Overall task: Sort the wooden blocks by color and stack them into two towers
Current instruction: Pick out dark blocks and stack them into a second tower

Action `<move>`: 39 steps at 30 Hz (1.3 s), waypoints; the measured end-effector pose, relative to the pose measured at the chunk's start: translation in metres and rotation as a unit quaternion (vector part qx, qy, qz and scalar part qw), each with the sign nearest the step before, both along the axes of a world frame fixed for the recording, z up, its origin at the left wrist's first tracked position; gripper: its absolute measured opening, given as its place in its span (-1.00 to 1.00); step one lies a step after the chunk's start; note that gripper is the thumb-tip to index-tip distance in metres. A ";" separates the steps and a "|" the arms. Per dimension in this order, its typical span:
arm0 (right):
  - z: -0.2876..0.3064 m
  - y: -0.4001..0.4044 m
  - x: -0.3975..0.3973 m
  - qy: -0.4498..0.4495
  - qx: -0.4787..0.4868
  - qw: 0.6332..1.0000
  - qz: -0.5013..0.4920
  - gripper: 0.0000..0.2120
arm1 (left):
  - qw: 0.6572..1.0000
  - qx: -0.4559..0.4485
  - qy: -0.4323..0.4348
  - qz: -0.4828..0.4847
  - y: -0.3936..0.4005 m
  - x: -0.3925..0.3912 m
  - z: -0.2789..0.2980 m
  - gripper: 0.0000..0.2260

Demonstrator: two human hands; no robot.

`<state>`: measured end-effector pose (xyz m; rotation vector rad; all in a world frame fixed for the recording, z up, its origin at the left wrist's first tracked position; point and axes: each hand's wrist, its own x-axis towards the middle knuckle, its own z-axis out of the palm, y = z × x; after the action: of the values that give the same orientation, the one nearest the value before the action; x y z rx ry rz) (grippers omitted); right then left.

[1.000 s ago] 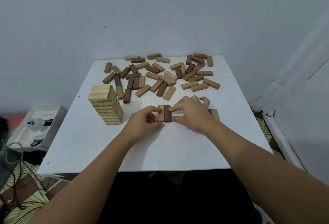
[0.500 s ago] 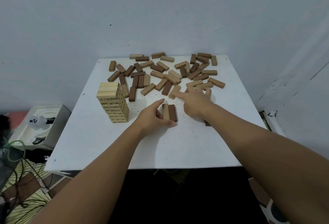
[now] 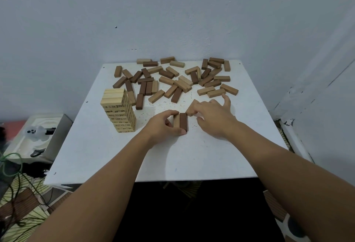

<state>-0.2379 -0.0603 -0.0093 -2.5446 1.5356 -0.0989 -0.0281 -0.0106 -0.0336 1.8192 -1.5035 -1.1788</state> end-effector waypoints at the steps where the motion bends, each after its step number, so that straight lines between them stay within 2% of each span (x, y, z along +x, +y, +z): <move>1: 0.000 0.000 -0.004 0.007 -0.002 1.000 0.004 -0.66 | 1.000 0.001 -0.003 -0.003 0.000 0.000 0.001 -0.35; 4: 0.000 -0.004 -0.008 0.085 0.001 0.996 0.040 -0.43 | 1.000 0.015 0.001 -0.016 -0.001 0.001 0.003 -0.32; 11: -0.002 -0.016 0.006 0.146 -0.035 0.987 0.065 -0.59 | 1.000 0.019 0.006 -0.009 -0.003 0.002 0.003 -0.37; 14: -0.011 -0.006 0.003 0.109 -0.075 0.990 0.051 -0.56 | 1.000 0.019 0.012 -0.010 -0.004 0.002 0.003 -0.39; 16: -0.012 0.003 0.002 0.092 -0.072 0.992 0.039 -0.63 | 1.000 0.018 0.015 -0.010 -0.004 0.003 0.002 -0.39; 19: -0.008 0.013 0.007 0.059 -0.034 0.997 0.022 -0.81 | 1.000 0.014 0.014 -0.011 -0.003 0.003 0.001 -0.39; 22: -0.002 0.016 0.013 0.020 0.027 0.999 -0.007 -0.81 | 1.000 0.012 0.009 -0.017 -0.003 0.003 0.002 -0.40; 27: 0.004 0.014 0.013 -0.015 0.074 0.997 -0.029 -0.85 | 0.999 0.024 0.017 -0.025 -0.002 0.004 0.006 -0.38; 33: 0.012 0.011 0.015 -0.003 0.087 0.995 -0.046 -0.44 | 0.999 0.016 0.036 -0.027 0.005 0.003 0.008 -0.30; 36: 0.014 0.013 0.013 0.019 0.118 0.992 -0.045 -0.19 | 0.999 -0.032 0.022 0.028 0.014 -0.001 0.003 -0.26; 37: 0.015 0.015 0.012 0.012 0.137 0.989 -0.045 -0.16 | 0.997 -0.052 0.007 0.058 0.017 -0.003 0.002 -0.29; 39: 0.017 0.016 0.011 -0.020 0.169 0.984 -0.047 -0.24 | 0.993 -0.074 -0.016 0.091 0.021 -0.008 -0.002 -0.32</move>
<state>-0.2270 -0.0447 0.0080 -2.1950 1.5095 0.0918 -0.0364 0.0102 -0.0356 1.8378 -1.3694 -0.9307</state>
